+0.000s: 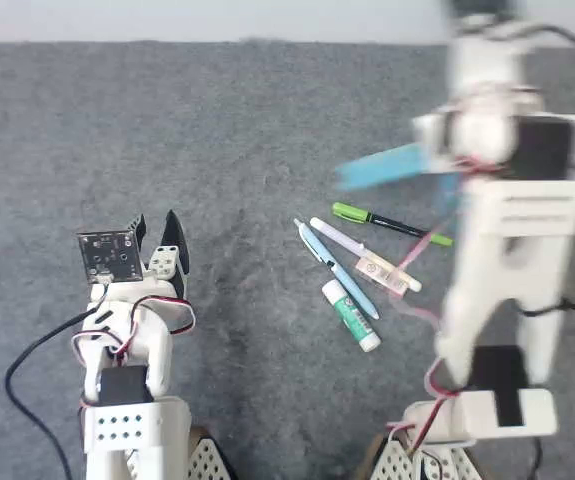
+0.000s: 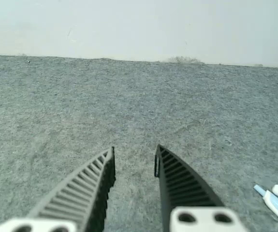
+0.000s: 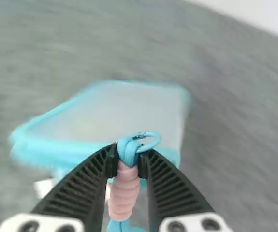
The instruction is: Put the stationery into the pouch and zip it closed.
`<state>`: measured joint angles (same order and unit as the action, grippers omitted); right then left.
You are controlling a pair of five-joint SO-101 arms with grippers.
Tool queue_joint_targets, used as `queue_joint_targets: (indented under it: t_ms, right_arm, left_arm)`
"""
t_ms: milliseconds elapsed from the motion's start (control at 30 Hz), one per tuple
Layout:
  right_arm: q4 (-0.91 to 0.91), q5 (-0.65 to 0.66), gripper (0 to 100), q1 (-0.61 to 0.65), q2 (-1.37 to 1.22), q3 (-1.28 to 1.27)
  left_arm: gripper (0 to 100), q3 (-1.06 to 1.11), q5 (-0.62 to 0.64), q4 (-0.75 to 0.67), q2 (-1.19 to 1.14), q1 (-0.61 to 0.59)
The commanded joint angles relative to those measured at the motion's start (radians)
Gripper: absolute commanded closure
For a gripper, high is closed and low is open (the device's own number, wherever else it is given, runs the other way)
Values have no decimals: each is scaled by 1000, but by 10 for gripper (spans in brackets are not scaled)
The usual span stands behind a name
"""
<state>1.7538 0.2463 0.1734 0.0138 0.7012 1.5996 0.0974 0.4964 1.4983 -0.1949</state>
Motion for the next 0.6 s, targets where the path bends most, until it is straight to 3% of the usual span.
queue_joint_targets:
  t_ms: [0,233,433,567]
  right_arm:
    - [41,-77,993,191,38,-80]
    - [-111,-38,993,444,222,-411]
    - [-348,31,993,510,490,-962]
    - [-463,37,993,526,684,-1269]
  left_arm:
    - [866,-85,12,21,-14,-8]
    - [857,-220,9,203,-14,-6]
    - [820,-329,9,319,-14,2]
    - [820,-332,8,321,-14,87]
